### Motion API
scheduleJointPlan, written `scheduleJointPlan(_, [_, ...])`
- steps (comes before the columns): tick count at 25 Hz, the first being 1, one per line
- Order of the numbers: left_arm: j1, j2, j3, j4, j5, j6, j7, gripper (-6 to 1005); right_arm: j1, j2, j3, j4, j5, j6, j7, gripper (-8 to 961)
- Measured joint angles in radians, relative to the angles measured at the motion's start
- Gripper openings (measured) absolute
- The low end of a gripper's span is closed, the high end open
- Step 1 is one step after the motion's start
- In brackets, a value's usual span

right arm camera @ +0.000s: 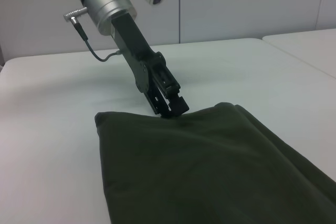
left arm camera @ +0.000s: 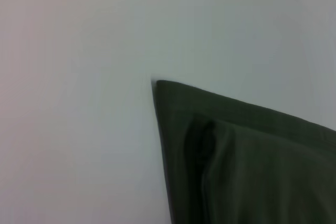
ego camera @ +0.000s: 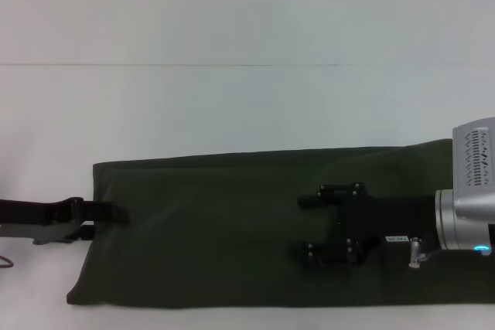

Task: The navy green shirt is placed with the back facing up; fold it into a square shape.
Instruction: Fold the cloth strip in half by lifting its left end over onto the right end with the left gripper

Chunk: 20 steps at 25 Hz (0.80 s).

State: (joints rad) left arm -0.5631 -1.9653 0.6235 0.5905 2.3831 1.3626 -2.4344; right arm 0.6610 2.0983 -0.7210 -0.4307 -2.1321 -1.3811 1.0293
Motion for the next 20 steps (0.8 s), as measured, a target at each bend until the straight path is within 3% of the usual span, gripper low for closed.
scheduleJointPlan(20, [-0.040, -0.028, 0.002, -0.027, 0.002, -0.011, -0.001, 818, 0.005, 0.000, 0.000, 0.003, 0.000, -0.001, 0.000, 752])
